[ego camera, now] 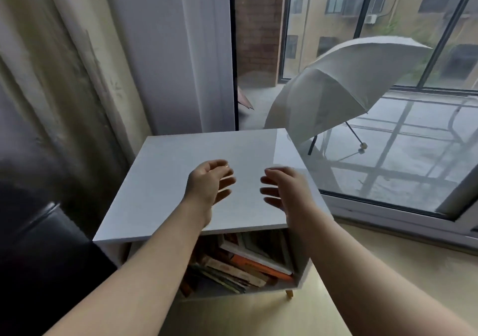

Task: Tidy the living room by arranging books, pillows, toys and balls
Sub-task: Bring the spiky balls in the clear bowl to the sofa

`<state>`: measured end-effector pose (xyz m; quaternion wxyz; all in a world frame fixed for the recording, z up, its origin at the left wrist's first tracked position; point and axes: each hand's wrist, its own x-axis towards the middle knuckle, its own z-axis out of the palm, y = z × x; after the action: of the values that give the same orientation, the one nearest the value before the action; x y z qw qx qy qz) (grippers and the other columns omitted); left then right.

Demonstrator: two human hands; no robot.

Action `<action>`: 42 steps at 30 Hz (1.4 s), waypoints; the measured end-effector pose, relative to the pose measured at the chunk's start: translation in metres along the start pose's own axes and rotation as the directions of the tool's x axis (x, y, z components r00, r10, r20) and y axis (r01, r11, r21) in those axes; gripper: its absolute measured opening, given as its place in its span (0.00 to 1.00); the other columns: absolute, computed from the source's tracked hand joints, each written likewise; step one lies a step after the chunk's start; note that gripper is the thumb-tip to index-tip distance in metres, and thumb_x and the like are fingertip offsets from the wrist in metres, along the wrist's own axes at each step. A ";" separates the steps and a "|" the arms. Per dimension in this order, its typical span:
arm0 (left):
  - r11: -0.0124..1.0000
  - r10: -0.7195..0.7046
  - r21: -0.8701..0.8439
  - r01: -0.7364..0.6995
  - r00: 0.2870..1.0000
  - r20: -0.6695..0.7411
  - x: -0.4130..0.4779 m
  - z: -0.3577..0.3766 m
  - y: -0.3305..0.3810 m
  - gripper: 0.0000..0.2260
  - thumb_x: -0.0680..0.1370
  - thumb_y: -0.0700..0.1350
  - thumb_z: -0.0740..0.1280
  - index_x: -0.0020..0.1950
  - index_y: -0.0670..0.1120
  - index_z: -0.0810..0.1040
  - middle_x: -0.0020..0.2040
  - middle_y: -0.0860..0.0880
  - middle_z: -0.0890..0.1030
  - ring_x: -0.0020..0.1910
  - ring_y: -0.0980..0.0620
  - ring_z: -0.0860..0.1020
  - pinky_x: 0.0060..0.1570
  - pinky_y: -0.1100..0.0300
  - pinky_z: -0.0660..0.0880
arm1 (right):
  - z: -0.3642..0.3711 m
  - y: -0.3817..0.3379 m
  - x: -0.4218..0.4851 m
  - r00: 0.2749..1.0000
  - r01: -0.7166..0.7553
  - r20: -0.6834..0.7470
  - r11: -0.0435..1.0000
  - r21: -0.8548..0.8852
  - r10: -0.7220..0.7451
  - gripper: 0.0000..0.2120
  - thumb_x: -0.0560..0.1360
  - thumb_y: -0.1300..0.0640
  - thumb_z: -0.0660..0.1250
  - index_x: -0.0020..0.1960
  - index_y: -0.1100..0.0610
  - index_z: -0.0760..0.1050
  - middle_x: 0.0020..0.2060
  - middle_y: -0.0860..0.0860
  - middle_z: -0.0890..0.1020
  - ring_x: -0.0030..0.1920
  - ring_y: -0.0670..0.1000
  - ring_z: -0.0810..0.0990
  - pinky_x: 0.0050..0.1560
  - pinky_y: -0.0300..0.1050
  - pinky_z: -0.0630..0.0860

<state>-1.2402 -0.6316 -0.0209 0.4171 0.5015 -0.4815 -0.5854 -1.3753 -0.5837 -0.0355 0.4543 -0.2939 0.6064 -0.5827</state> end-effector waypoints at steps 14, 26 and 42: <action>0.900 -0.400 0.212 0.380 0.915 0.059 0.033 0.066 0.189 0.06 0.80 0.42 0.60 0.54 0.44 0.75 0.48 0.46 0.79 0.44 0.51 0.78 0.45 0.59 0.75 | -0.016 -0.188 0.024 0.888 -0.401 -0.192 0.908 0.125 0.418 0.02 0.77 0.59 0.62 0.47 0.57 0.73 0.42 0.54 0.78 0.39 0.51 0.77 0.41 0.44 0.74; 0.878 -0.407 0.430 0.212 0.802 0.436 -0.032 0.220 0.286 0.04 0.80 0.40 0.60 0.50 0.44 0.74 0.41 0.48 0.77 0.38 0.52 0.76 0.40 0.59 0.71 | -0.145 -0.301 -0.055 0.750 -0.288 -0.453 0.855 0.432 0.481 0.04 0.78 0.59 0.60 0.44 0.56 0.71 0.35 0.51 0.75 0.32 0.49 0.72 0.35 0.40 0.68; 0.863 -0.480 0.477 0.166 0.563 0.673 -0.261 0.604 0.267 0.05 0.79 0.41 0.61 0.45 0.46 0.75 0.38 0.47 0.78 0.36 0.51 0.77 0.40 0.60 0.71 | -0.546 -0.331 -0.221 0.442 0.033 -0.726 0.800 0.600 0.526 0.06 0.77 0.61 0.60 0.42 0.58 0.73 0.34 0.52 0.76 0.31 0.50 0.73 0.32 0.40 0.68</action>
<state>-1.7969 -0.3411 0.3099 -0.0468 0.3492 -0.6086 -0.7109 -1.8287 -0.1967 0.2824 0.2291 0.2773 0.6003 -0.7144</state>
